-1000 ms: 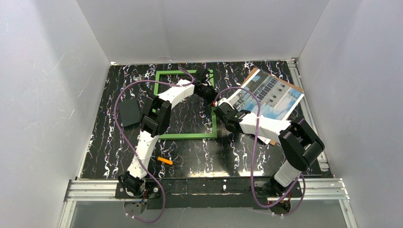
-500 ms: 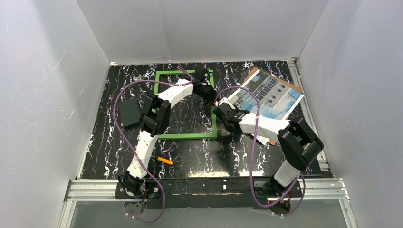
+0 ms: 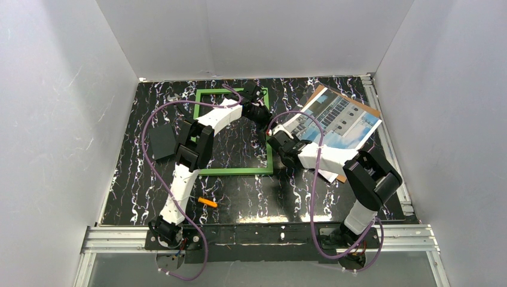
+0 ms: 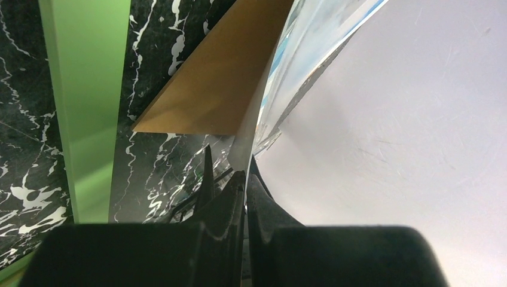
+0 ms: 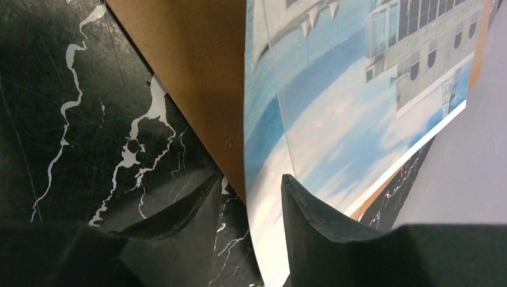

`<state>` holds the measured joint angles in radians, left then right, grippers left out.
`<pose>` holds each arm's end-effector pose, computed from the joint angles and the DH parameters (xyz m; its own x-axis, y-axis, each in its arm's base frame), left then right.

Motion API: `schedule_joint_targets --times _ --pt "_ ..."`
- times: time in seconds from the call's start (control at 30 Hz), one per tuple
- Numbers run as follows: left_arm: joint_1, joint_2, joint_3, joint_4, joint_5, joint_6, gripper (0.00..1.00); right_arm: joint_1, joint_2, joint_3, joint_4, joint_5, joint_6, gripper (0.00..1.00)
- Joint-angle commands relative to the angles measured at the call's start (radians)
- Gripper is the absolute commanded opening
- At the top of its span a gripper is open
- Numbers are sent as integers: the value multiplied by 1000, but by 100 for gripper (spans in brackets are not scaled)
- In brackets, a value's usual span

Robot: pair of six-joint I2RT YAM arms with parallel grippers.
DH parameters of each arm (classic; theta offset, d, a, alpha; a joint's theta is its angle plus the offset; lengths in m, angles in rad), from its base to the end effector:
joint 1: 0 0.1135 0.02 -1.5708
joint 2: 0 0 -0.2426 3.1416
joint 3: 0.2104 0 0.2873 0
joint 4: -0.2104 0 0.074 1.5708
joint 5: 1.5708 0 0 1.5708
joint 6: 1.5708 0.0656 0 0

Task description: Take the photo out of the frame

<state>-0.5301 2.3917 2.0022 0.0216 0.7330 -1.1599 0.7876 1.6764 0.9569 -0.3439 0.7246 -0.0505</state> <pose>0.4909 -0.3386 0.1835 -0.9622 -0.2258 -0.1521 0.0808 0.2967 -0.9515 0.2822 0.2218 0.1071 -0.6006 -0.6568 -0.4560 -0.3341 0.7243 -0.6031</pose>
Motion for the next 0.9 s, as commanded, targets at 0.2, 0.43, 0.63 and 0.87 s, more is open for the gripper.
schedule_joint_targets --times 0.2,0.43,0.63,0.87 --pt "13 -32 22 -71 71 -17 0 -25 38 -1 77 76 -16 42" --pt "16 -22 22 -72 78 -27 0 -24 55 8 68 124 -18 28" --pt "18 -19 14 -98 75 -35 25 -7 41 -14 75 140 -21 16" --pt "32 -81 -65 -126 48 0 59 -2 44 -17 60 160 -12 1"
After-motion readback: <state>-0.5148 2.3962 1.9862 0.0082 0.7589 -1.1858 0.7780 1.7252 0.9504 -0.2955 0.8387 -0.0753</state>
